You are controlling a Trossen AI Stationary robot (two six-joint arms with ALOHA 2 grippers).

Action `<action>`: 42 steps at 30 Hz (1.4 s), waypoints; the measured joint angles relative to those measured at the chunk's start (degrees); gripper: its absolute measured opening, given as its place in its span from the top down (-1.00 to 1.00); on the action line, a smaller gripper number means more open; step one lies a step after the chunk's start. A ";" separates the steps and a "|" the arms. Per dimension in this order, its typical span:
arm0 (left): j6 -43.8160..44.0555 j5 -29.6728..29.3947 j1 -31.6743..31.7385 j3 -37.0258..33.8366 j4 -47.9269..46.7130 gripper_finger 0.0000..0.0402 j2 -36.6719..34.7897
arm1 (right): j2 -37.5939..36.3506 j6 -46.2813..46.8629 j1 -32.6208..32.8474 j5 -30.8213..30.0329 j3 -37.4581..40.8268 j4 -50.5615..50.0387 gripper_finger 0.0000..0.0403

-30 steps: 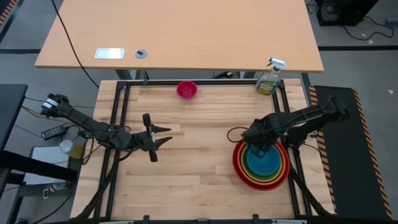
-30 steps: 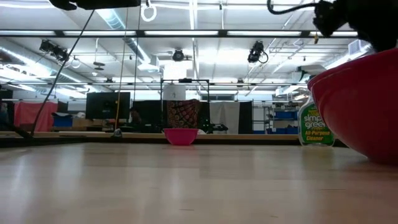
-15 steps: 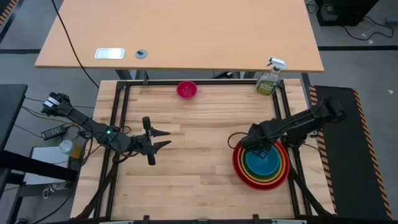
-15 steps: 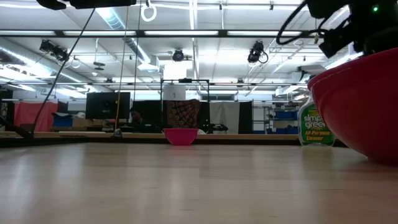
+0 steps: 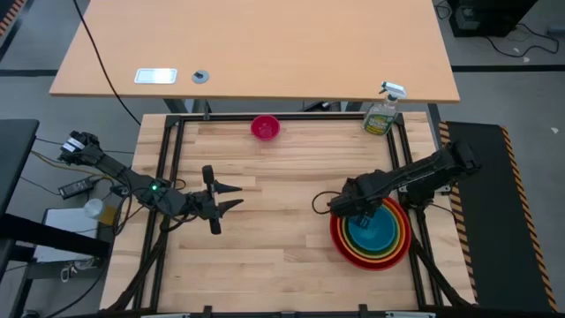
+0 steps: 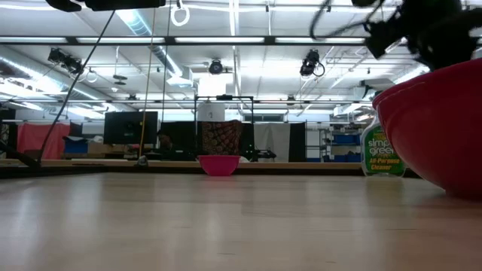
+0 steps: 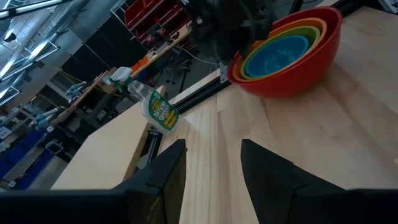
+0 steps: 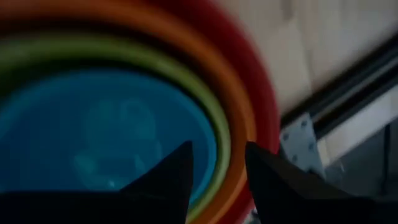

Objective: Nest bowls inside each other
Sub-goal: Stack the red bowl on the blue bowl

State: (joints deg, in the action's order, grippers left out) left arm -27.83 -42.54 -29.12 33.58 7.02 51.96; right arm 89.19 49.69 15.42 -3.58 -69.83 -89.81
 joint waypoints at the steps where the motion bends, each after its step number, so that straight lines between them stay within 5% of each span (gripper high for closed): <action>1: 0.06 0.00 0.00 0.00 -0.01 0.23 0.00 | -0.26 0.02 0.00 -1.78 -1.30 0.00 0.24; 8: -0.20 3.15 0.03 -0.32 -3.70 0.23 -0.01 | -0.73 -7.38 -2.39 -19.85 -6.25 11.77 0.24; 12: -1.79 13.21 0.00 -4.72 -0.05 0.23 -1.30 | 0.68 -19.76 -7.14 -20.44 -6.23 27.71 0.24; 22: 3.03 10.70 4.40 -14.18 3.50 0.23 -15.29 | 8.52 -40.05 -18.14 -16.10 -6.20 58.15 0.24; 30: 12.49 8.91 15.39 -18.32 2.99 0.23 -17.12 | 17.04 -50.97 -24.56 -12.98 -6.16 77.56 0.24; 35: 16.10 9.32 19.99 -18.38 2.04 0.23 -16.21 | 23.01 -52.87 -28.24 -11.75 -10.35 78.28 0.20; 42: 17.65 15.26 22.33 -18.38 1.41 0.23 -15.85 | 33.41 -54.09 -31.52 -10.07 -27.09 67.39 -0.02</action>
State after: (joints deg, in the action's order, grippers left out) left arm -10.18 -27.29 -6.79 15.20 8.42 36.12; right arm 122.60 -4.40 -16.10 -13.65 -96.91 -22.41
